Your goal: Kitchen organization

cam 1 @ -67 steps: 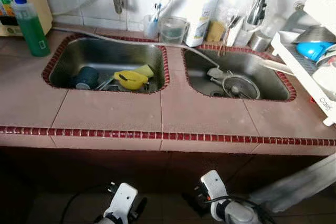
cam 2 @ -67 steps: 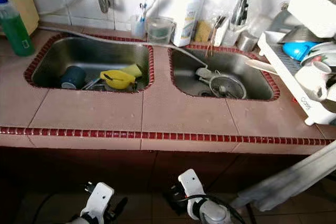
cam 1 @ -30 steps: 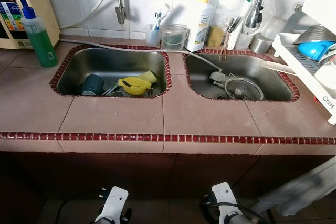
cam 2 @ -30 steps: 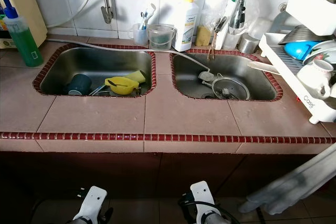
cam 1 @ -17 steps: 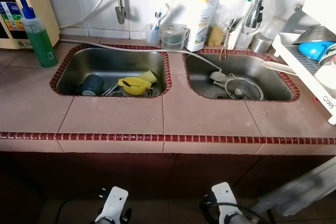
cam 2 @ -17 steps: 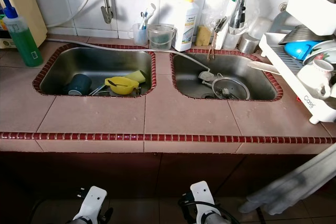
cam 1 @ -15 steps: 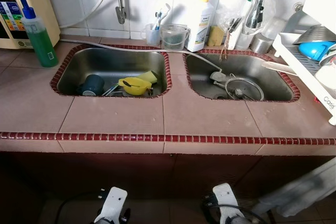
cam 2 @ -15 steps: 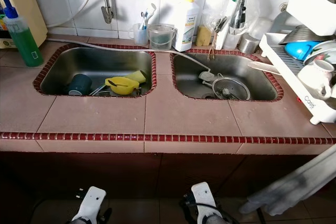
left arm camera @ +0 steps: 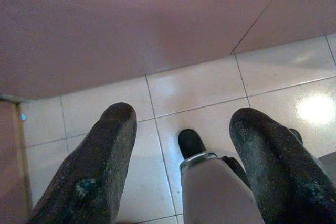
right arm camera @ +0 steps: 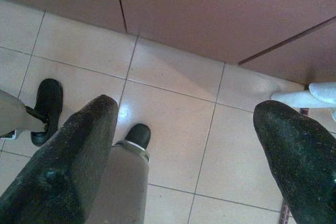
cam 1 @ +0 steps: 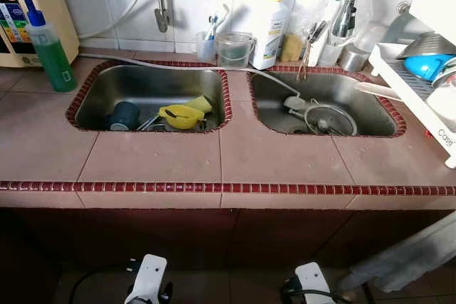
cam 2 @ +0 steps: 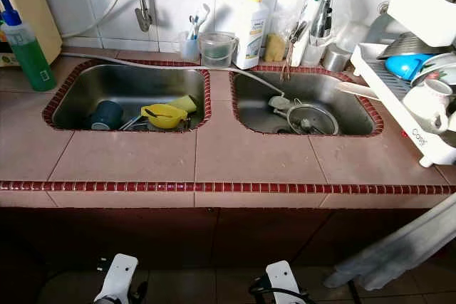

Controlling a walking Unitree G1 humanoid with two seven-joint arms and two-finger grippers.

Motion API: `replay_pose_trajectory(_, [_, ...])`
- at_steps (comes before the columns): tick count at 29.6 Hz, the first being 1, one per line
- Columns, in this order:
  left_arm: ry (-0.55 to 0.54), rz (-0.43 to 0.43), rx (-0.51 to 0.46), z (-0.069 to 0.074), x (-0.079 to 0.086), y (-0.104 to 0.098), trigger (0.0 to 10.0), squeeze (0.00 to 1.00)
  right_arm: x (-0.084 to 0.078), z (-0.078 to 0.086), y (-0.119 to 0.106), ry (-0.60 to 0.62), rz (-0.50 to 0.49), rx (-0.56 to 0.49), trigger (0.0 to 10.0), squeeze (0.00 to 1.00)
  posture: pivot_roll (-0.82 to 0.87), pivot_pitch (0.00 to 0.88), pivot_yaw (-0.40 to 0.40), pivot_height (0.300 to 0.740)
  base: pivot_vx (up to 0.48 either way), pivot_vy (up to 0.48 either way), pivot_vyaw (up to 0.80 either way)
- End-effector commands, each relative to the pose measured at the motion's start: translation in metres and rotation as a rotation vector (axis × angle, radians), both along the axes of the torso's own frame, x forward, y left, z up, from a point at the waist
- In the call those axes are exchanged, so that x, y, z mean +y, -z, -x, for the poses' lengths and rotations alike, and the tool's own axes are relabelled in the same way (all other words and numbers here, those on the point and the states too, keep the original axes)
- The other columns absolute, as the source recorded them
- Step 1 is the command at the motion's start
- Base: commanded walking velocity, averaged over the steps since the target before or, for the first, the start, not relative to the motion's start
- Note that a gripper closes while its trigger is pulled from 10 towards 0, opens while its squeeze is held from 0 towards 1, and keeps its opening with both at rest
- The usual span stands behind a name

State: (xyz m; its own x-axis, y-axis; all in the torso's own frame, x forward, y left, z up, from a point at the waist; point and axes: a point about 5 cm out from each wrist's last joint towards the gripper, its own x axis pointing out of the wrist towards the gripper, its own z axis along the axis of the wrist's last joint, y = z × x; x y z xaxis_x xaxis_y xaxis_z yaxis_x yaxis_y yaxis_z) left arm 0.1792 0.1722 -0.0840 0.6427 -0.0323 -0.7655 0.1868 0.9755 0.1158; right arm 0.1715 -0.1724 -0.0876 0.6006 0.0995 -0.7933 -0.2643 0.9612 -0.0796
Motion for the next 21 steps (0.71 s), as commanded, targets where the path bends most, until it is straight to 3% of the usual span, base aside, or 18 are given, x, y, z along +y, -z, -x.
replay_pose_trajectory(1, [-0.003, 0.004, 0.005, 0.0024, -0.0004, 0.0011, 10.0, 0.0, -0.0016, 0.0023, 0.0008, 0.002, 0.0, 0.004, 10.0, 0.0, -0.07, 0.0, -0.062, 0.74, 0.0, 0.0, 0.0])
replay_pose_trajectory(21, [-0.017, 0.014, 0.014, 0.007, -0.0007, 0.0031, 10.0, 0.0, -0.0002, 0.0041, 0.0019, 0.009, 0.005, 0.011, 10.0, 0.0, -0.06, 0.0, -0.06, 0.74, 0.0, 0.0, 0.0])
